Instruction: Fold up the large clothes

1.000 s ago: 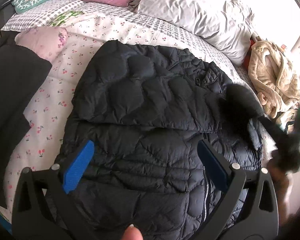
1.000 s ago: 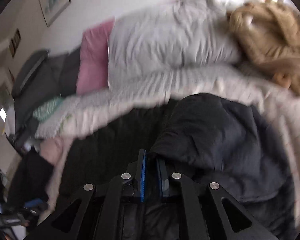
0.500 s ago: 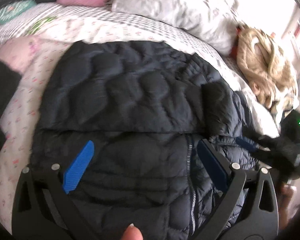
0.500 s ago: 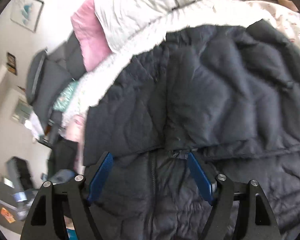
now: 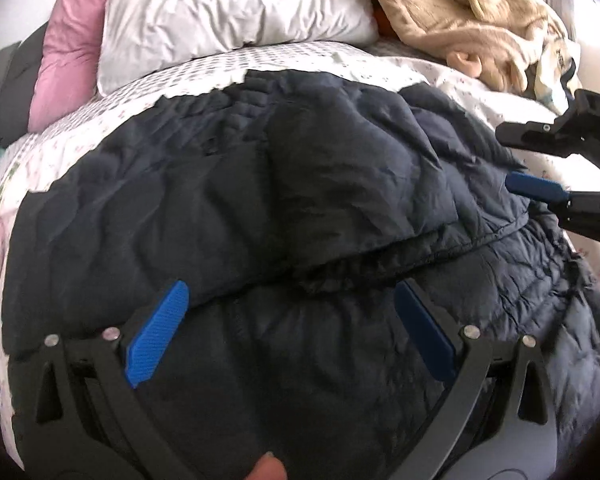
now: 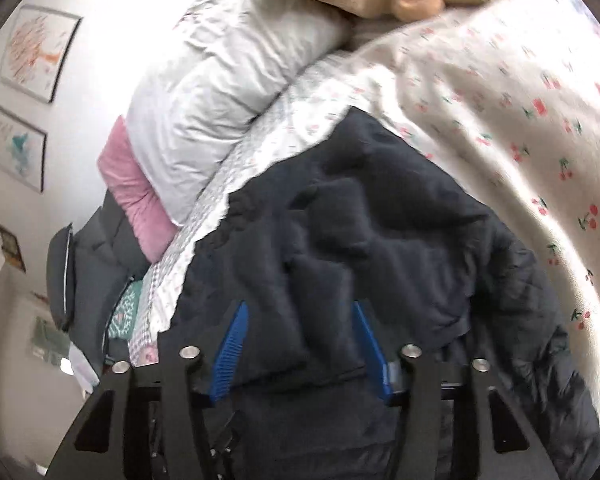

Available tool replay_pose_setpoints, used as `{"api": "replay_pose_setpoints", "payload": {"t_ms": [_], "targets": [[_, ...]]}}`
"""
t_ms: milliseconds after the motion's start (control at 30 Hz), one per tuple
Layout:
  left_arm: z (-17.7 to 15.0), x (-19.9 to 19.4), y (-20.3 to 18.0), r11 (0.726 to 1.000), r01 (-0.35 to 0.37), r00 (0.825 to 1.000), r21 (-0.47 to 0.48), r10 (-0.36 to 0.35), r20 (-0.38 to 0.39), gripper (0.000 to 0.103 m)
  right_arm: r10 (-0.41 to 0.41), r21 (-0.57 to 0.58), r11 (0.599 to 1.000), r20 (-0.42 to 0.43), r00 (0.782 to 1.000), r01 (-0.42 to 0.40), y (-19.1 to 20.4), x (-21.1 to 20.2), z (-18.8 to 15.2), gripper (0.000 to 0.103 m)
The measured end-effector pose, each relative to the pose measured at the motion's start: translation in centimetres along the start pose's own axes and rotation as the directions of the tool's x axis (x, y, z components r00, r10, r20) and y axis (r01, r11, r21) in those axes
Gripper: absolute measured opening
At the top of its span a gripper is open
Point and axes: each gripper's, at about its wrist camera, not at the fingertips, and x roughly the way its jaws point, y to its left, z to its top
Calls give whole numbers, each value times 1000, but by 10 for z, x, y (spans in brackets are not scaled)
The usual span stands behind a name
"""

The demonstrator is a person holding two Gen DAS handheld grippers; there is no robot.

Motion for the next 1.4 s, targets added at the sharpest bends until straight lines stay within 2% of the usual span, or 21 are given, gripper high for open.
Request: {"api": "replay_pose_setpoints", "payload": {"t_ms": [133, 200, 267, 333, 367, 467, 500, 567, 633, 800, 867, 900, 933, 1000, 1033, 1067, 1100, 1167, 1233, 1333, 1400], "targets": [[8, 14, -8, 1000, -23, 999, -4, 23, 26, 101, -64, 30, 997, -28, 998, 65, -24, 8, 3, 51], [12, 21, -6, 1000, -18, 999, -24, 19, 31, 92, -89, 55, 994, -39, 995, 91, -36, 13, 3, 49], [14, 25, 3, 997, -10, 999, -73, 14, 43, 70, -92, 81, 992, -47, 995, 96, -47, 16, 2, 45], [15, 23, 15, 988, 15, 998, -155, -5, 62, 65, -91, 85, 992, -52, 995, 95, -50, 17, 2, 44], [14, 19, 25, 977, 29, 997, -211, -13, 77, 65, -93, 84, 992, -53, 994, 97, -50, 18, 2, 44], [7, 4, 66, 910, 48, 993, -413, -1, 114, 67, -107, 78, 991, -53, 993, 111, -50, 19, 2, 45], [1, 2, 81, 876, 84, 993, -476, -31, 118, 67, -105, 79, 991, -56, 993, 109, -49, 19, 1, 46], [-8, -1, 96, 839, 105, 993, -534, -59, 102, 67, -115, 93, 988, -62, 991, 121, -44, 20, 1, 47], [-12, -8, 104, 831, 122, 991, -542, -76, 107, 67, -120, 86, 988, -68, 990, 126, -37, 17, 1, 48], [-8, -15, 116, 847, 165, 984, -505, -104, 147, 72, -69, 77, 994, -85, 994, 76, -21, 8, -2, 49], [-9, -8, 130, 829, 150, 986, -539, -88, 138, 72, -53, 63, 996, -87, 995, 58, -14, 3, -4, 50], [-13, -3, 140, 800, 156, 986, -580, -88, 143, 72, -52, 51, 997, -83, 995, 56, -10, -1, -5, 50], [-16, 0, 147, 777, 168, 984, -607, -92, 154, 69, -54, 35, 998, -78, 996, 57, -6, -5, -6, 50], [-20, 6, 159, 715, 224, 973, -662, -128, 191, 49, -59, 10, 998, -67, 996, 60, 0, -13, -8, 50], [-21, 9, 162, 695, 248, 968, -675, -152, 199, 23, -63, -4, 998, -61, 996, 63, 3, -17, -8, 51], [-22, 10, 163, 678, 266, 964, -685, -173, 203, 9, -66, -14, 998, -57, 996, 65, 5, -20, -9, 51], [-23, 8, 162, 667, 287, 958, -688, -187, 218, 9, -73, -30, 997, -48, 996, 71, 8, -25, -9, 51], [-22, -4, 158, 678, 295, 954, -673, -171, 245, 8, -87, -64, 994, -29, 996, 85, 13, -32, -10, 51], [-20, -17, 154, 695, 274, 960, -665, -157, 232, 7, -109, -100, 989, -5, 994, 108, 18, -39, -9, 51], [-21, -16, 149, 734, 147, 989, -663, -112, 97, 7, -136, -131, 982, 23, 990, 138, 20, -46, -10, 56], [-26, -6, 147, 767, 52, 998, -640, -68, -1, 9, -156, -141, 977, 34, 987, 159, 21, -47, -11, 62]]}}
